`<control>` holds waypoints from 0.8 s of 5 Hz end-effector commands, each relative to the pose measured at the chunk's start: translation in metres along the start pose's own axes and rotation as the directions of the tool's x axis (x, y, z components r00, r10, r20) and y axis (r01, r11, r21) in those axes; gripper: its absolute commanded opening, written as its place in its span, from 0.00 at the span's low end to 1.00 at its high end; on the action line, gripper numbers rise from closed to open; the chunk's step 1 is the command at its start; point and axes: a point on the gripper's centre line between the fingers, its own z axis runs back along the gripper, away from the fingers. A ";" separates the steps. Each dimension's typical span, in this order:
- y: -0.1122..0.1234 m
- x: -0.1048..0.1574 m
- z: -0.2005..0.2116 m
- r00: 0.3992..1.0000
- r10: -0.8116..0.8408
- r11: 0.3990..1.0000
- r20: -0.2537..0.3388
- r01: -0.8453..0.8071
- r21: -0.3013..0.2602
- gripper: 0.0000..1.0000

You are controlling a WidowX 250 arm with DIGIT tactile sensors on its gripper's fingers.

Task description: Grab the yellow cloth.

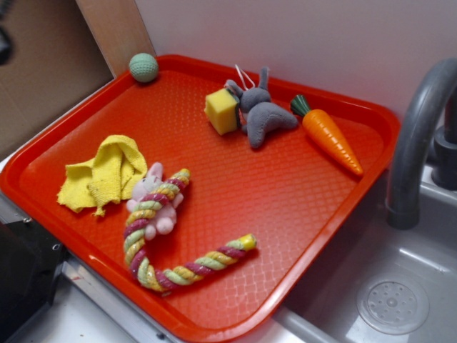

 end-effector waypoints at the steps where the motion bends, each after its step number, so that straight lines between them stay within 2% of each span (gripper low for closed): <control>1: 0.022 0.044 -0.086 0.988 -0.127 0.987 -0.084 0.134 0.085 1.00; 2: -0.008 0.044 -0.119 0.961 -0.235 0.954 -0.144 0.257 0.157 1.00; 3: -0.016 0.028 -0.147 0.956 -0.231 0.940 -0.183 0.268 0.209 1.00; 4: 0.004 0.019 -0.171 0.946 -0.193 0.956 -0.261 0.241 0.166 1.00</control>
